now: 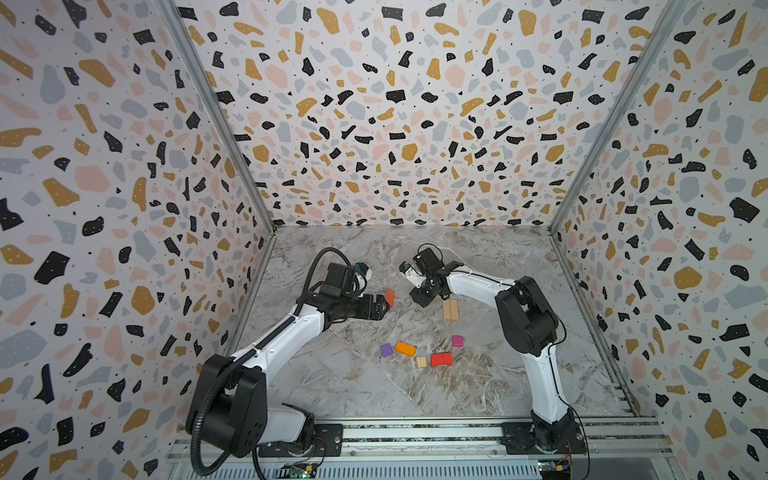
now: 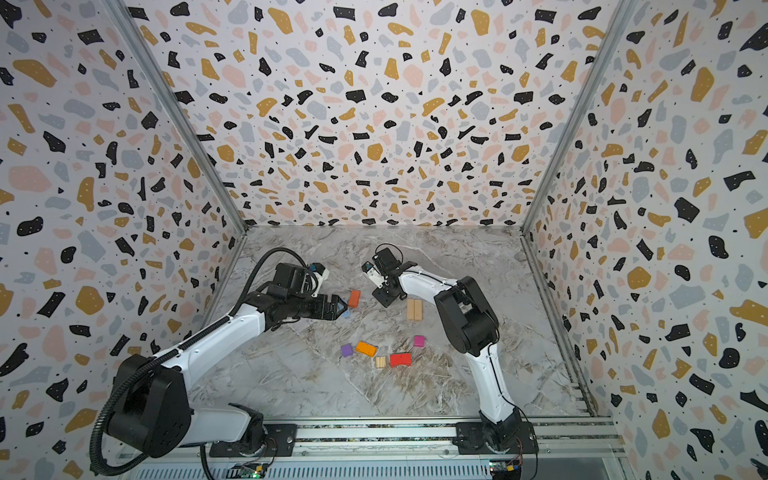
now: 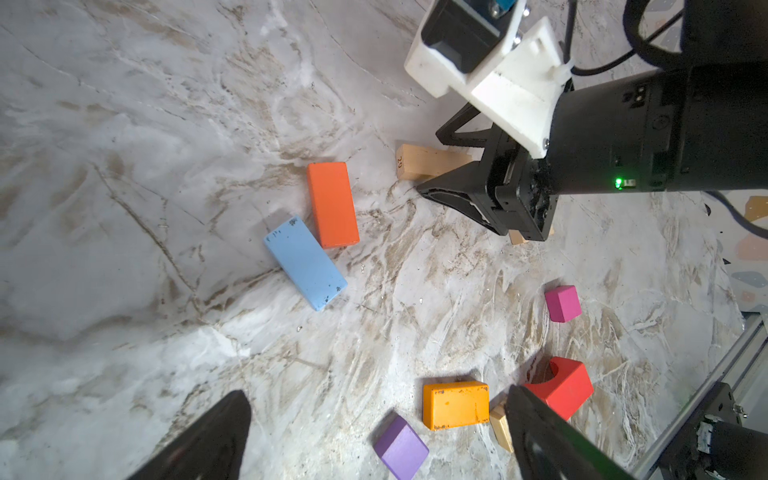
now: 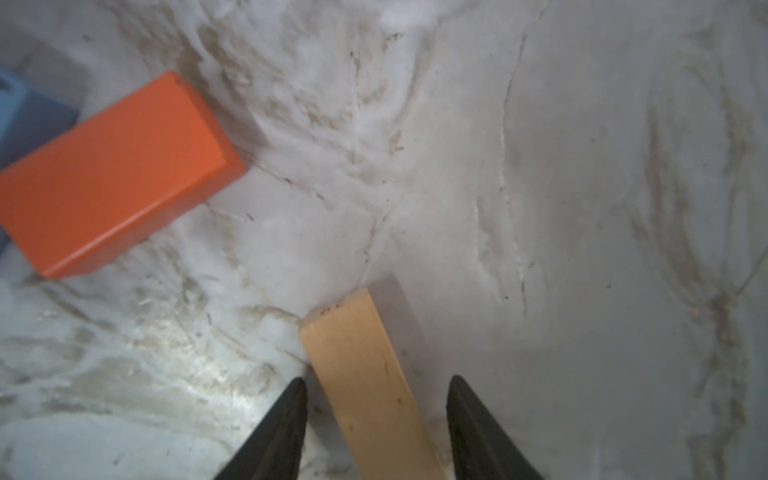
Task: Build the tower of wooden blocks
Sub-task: 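Lower the right gripper onto wood bar 29 and close on it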
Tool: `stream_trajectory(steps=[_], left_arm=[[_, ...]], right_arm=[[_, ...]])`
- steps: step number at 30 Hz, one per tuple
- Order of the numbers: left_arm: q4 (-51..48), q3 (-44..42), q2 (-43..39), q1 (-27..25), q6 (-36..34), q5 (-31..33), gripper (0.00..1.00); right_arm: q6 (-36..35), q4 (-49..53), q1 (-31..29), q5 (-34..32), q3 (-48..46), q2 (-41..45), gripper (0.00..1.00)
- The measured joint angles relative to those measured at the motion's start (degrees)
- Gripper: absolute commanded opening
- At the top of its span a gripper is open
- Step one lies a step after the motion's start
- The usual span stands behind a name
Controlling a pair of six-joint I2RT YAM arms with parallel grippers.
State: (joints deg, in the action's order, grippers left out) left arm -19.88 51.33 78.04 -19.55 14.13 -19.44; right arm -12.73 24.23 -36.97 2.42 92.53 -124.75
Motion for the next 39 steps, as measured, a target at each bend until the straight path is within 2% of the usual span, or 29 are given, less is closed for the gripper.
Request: stream_trajectory(steps=[3, 7, 11, 17, 20, 25, 33, 39], left_arm=[[0.4, 0.0, 0.0, 0.1, 0.0, -0.1, 0.96], [0.7, -0.1, 0.1, 0.2, 0.0, -0.4, 0.96], [0.7, -0.1, 0.1, 0.3, 0.0, -0.7, 0.95], [0.7, -0.1, 0.1, 0.3, 0.0, -0.7, 0.95], [0.7, -0.1, 0.1, 0.4, 0.0, -0.7, 0.95], [0.7, -0.1, 0.1, 0.4, 0.0, -0.7, 0.95], [1.7, -0.2, 0.1, 0.4, 0.2, -1.0, 0.94], [2.0, -0.4, 0.5, 0.4, 0.5, -1.1, 0.93]], right_arm=[[-0.1, 0.0, 0.0, 0.2, 0.0, 0.0, 0.4], [-0.1, 0.0, 0.2, 0.7, 0.0, 0.0, 0.36], [0.0, 0.0, 0.3, 0.9, 0.0, 0.0, 0.28], [3.0, 0.1, 0.3, 0.9, 0.0, 0.0, 0.27], [6.6, 0.9, 0.2, 0.5, 0.3, 0.0, 0.23], [15.8, 4.0, -0.7, -2.4, 0.8, 0.5, 0.23], [33.3, 9.5, -5.6, -9.4, 0.5, 3.1, 0.21], [43.5, 7.6, -6.4, -11.5, -8.6, 10.0, 0.21]])
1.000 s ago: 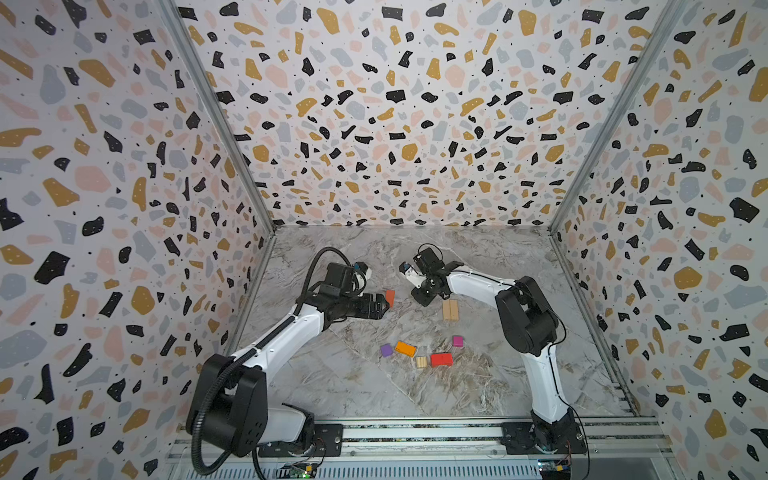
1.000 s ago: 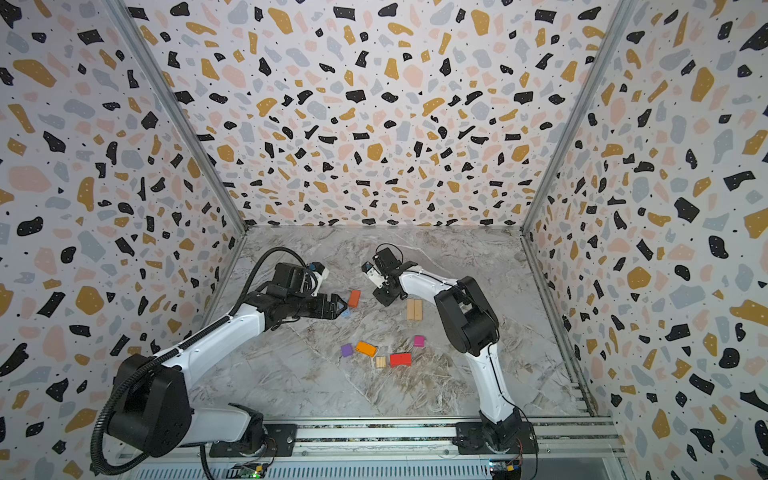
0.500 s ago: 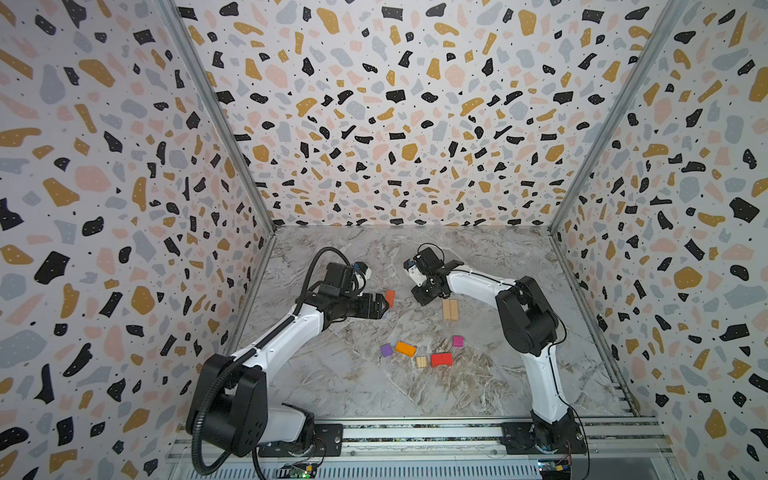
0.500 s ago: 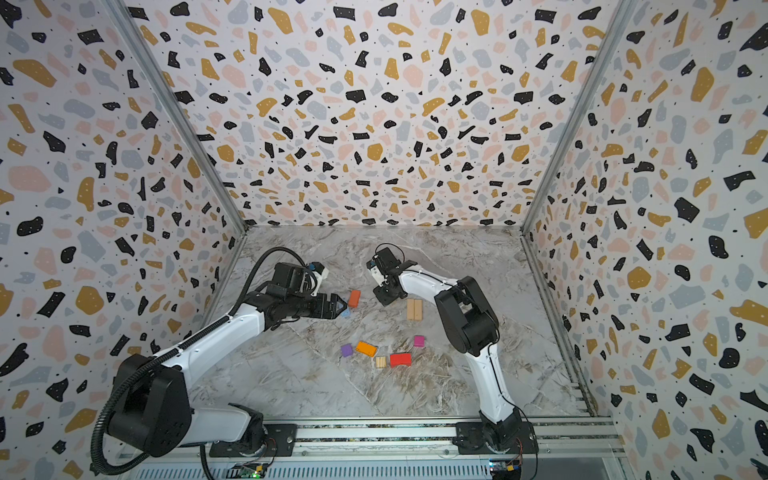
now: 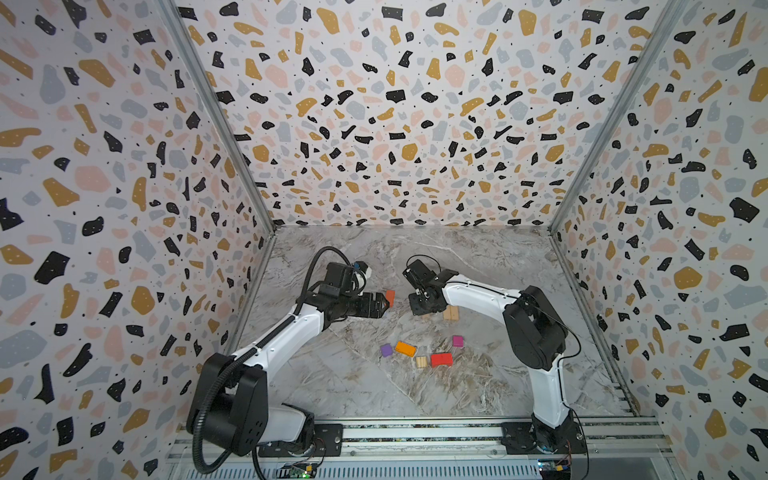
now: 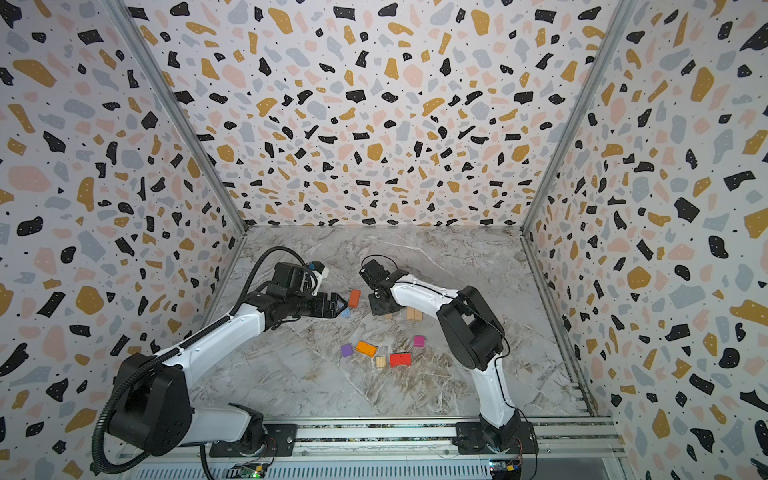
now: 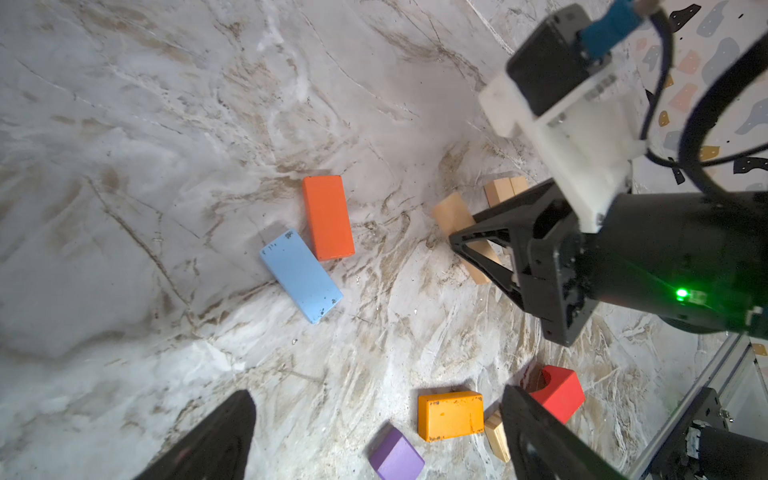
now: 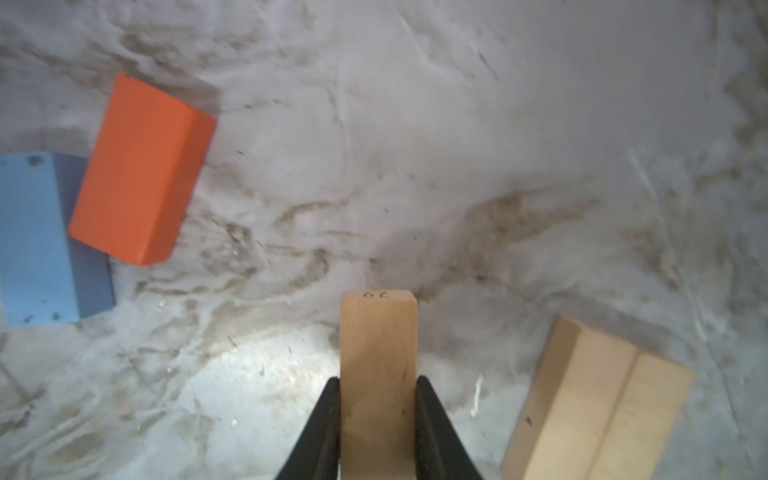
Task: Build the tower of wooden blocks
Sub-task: 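Lower the right gripper onto wood bar 29 and close on it, then carry bar 29 with the right gripper and stand it beside bars 31 and 58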
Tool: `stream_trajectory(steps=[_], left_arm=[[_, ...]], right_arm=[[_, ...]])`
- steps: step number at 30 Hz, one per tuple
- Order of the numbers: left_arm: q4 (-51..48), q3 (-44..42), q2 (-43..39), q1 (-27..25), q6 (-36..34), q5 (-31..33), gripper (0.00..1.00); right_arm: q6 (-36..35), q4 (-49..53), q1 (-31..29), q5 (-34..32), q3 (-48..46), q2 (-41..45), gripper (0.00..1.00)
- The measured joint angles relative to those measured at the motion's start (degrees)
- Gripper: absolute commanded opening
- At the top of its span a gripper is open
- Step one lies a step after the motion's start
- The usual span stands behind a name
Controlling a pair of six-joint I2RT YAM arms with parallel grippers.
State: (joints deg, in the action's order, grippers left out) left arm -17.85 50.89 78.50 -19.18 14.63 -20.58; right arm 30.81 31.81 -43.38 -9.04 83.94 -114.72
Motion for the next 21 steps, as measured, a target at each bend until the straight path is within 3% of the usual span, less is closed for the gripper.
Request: stream_trajectory(steps=[5, 21], left_arm=[[0.0, -0.1, 0.1, 0.0, 0.1, 0.0, 0.93], [0.0, -0.3, 0.9, 0.0, 0.1, 0.1, 0.92]], right_arm=[[5.0, -2.2, 0.9, -1.2, -6.1, 5.4, 0.21], [7.7, -4.9, 1.6, -2.6, -6.2, 5.1, 0.21]])
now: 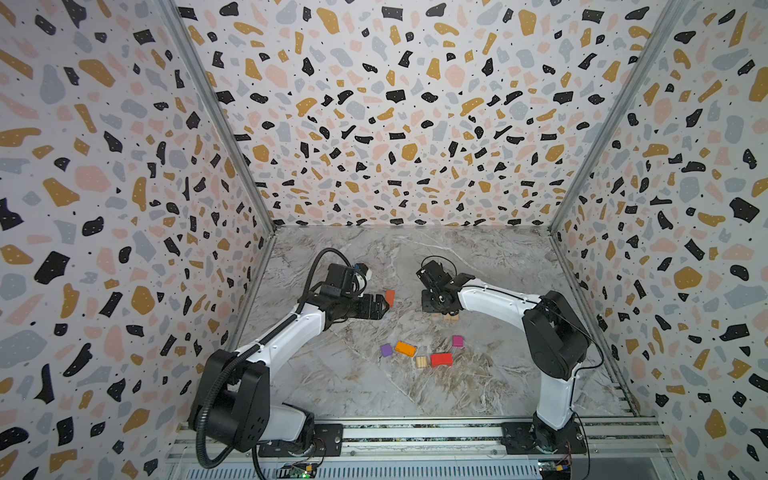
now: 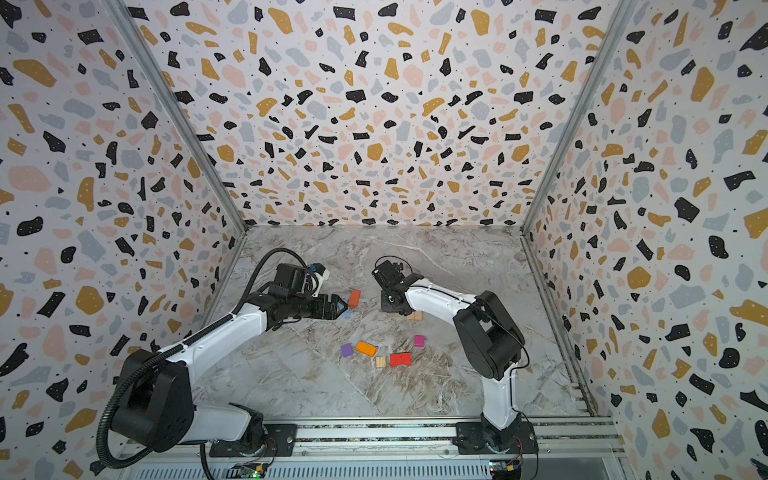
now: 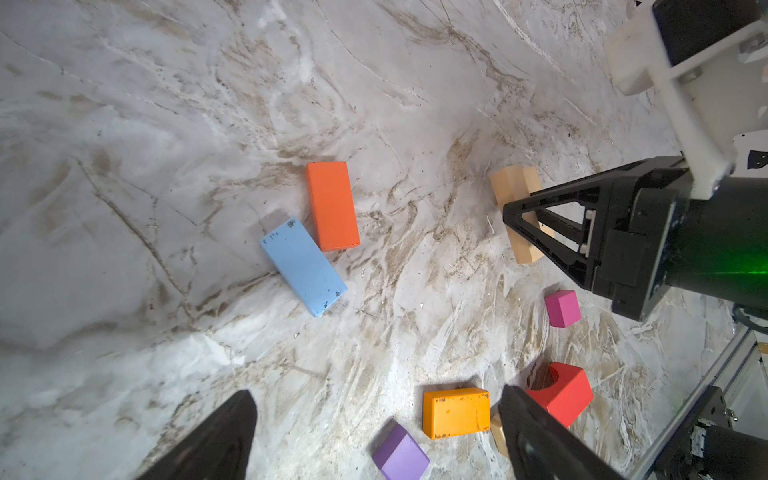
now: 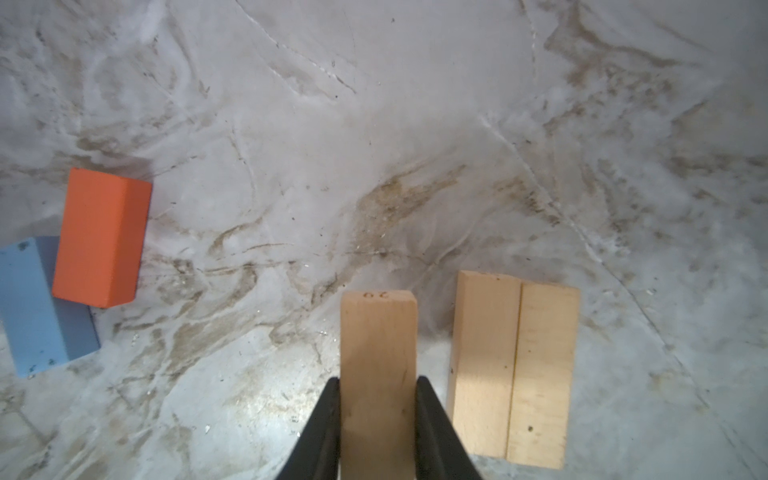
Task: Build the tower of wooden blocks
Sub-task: 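Carry bar 29 with the right gripper and stand it beside bars 31 and 58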
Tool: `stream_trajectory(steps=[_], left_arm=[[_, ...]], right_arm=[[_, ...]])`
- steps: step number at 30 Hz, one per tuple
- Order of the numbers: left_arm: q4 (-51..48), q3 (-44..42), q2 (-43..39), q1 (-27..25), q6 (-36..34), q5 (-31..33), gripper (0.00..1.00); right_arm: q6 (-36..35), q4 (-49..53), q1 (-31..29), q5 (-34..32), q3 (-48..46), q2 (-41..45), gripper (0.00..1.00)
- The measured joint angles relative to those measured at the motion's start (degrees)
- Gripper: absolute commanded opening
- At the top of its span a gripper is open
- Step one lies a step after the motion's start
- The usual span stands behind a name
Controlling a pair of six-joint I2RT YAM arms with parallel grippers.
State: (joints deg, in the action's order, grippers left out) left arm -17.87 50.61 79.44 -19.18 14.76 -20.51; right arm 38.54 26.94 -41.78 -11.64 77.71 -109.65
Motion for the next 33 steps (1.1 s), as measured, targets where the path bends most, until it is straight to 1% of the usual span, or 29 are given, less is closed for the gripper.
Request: stream_trajectory(steps=[25, 29, 33], left_arm=[[0.0, 0.0, 0.4, 0.0, 0.0, 0.2, 0.92], [0.0, 0.0, 0.5, 0.0, 0.0, 0.3, 0.92], [0.0, 0.0, 0.5, 0.0, 0.0, 0.3, 0.92]], right_arm=[[0.0, -1.0, 0.0, -0.3, -0.6, -4.3, 0.27], [0.0, -1.1, 0.0, -0.5, -0.6, -4.4, 0.3], [0.0, -1.1, 0.0, -0.5, -0.5, -4.4, 0.36]])
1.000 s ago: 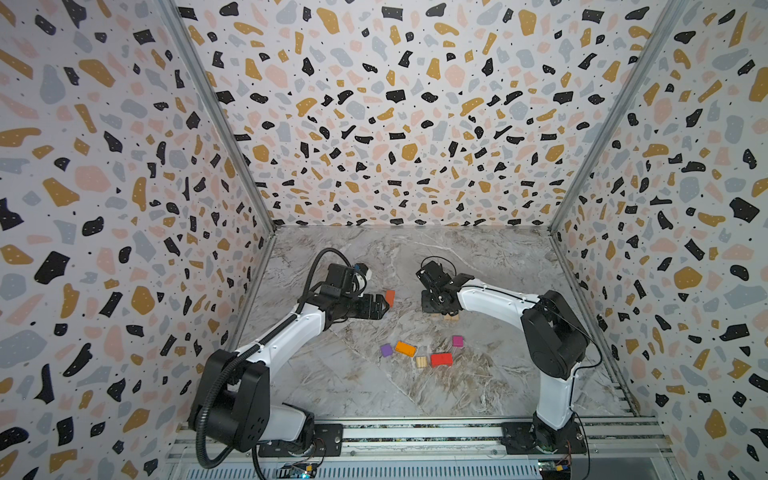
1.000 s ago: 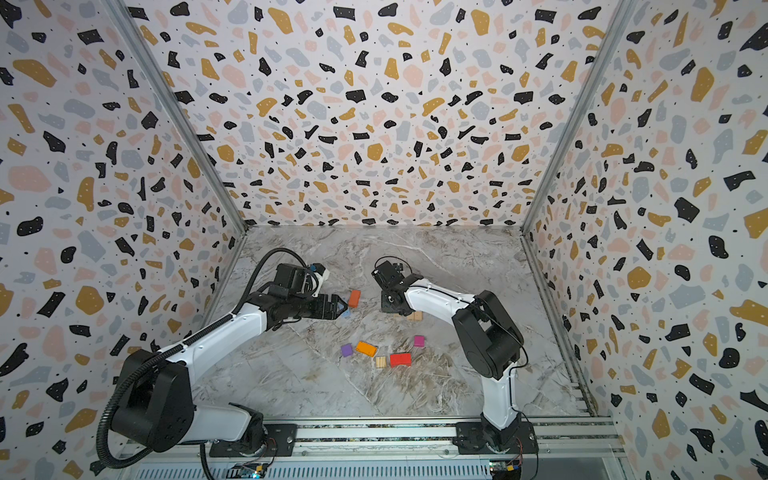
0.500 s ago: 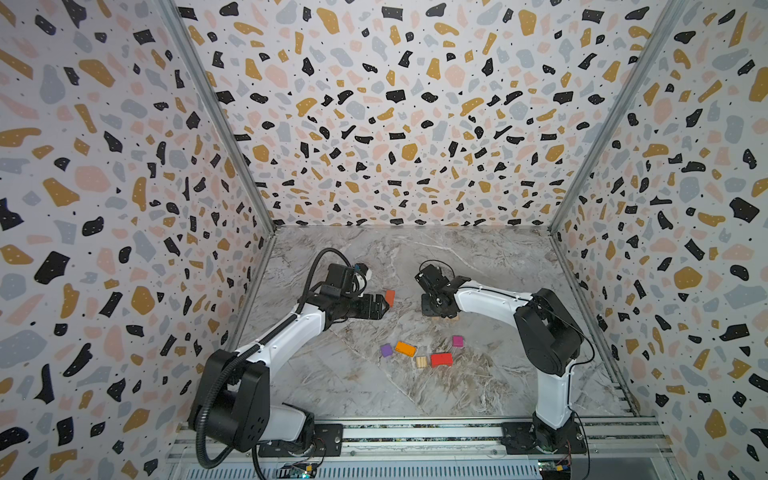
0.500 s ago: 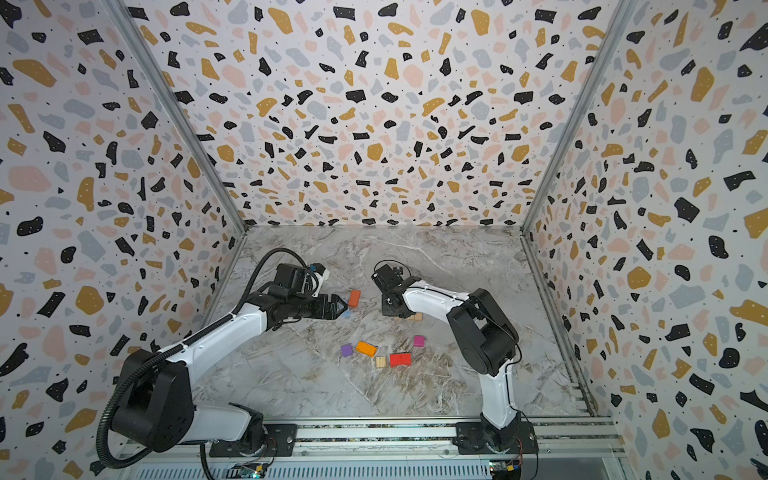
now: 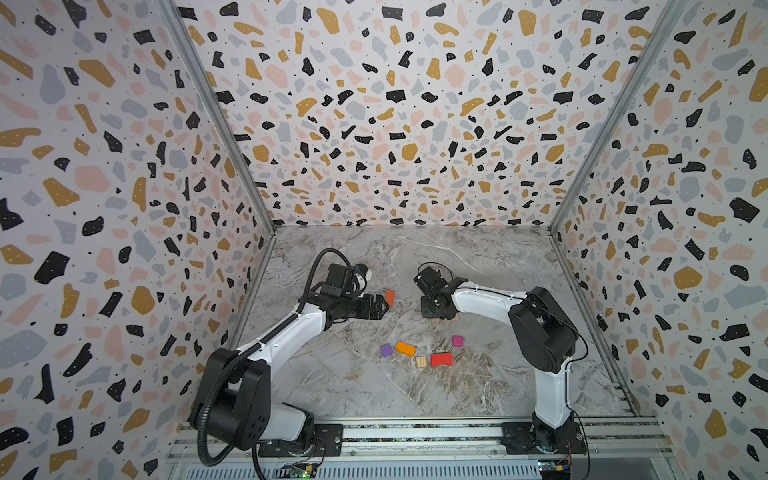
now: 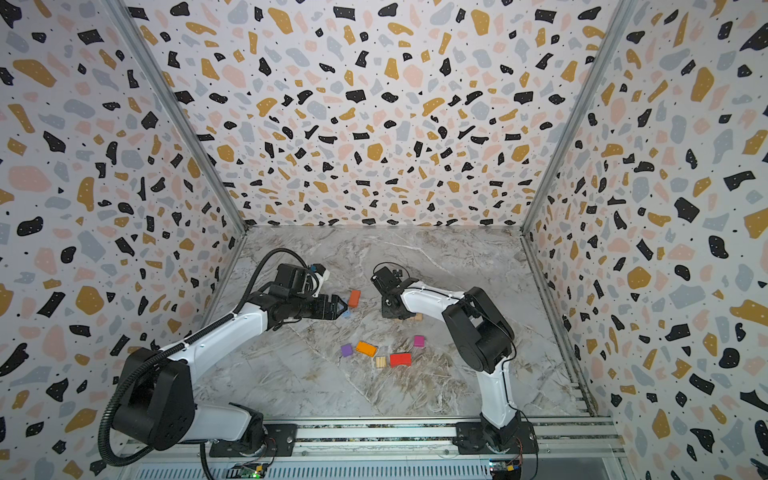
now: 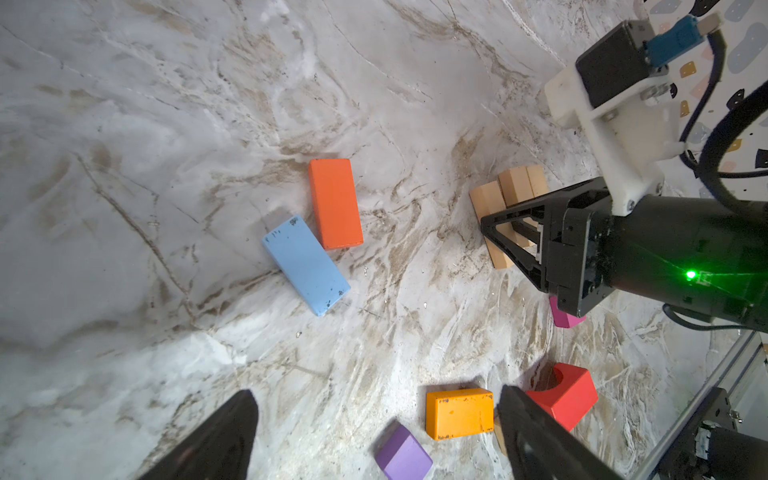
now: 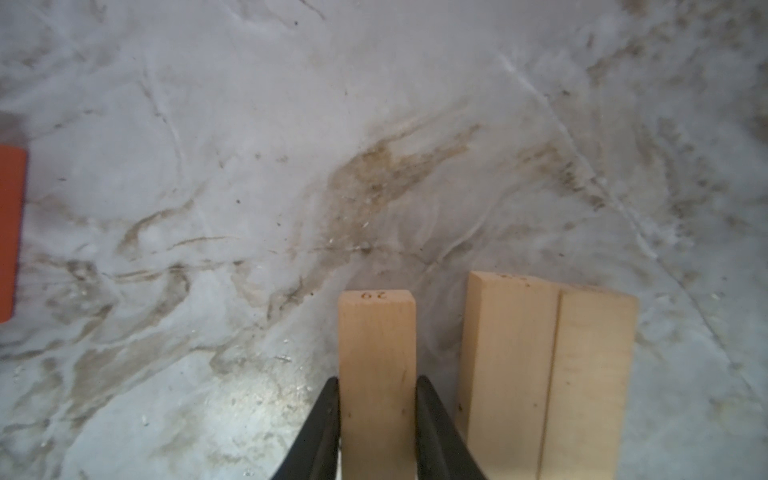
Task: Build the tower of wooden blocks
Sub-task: 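Carry bar 29 with the right gripper and stand it beside bars 31 and 58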
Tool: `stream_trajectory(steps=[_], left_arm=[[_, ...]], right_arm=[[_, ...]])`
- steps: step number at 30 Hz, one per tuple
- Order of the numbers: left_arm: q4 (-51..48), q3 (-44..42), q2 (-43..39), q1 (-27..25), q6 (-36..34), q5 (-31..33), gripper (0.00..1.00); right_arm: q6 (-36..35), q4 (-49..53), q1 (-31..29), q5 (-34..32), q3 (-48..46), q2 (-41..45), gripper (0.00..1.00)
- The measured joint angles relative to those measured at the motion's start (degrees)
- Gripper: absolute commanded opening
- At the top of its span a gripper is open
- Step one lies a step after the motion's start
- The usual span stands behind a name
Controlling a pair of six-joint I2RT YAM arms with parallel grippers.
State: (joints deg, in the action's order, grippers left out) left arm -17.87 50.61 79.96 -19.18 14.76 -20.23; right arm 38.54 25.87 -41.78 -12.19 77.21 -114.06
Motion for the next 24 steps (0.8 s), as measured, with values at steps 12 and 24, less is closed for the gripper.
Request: stream_trajectory(steps=[12, 24], left_arm=[[0.0, 0.0, 2.7, -0.3, 0.9, 0.6, 0.9], [-1.2, 5.5, 8.9, -8.5, 5.6, 6.9, 0.9]], right_arm=[[-1.2, -0.4, 0.0, 1.5, 0.1, 1.4, 0.51], [-6.6, -1.1, 3.0, 2.0, -0.4, 14.9, 0.51]])
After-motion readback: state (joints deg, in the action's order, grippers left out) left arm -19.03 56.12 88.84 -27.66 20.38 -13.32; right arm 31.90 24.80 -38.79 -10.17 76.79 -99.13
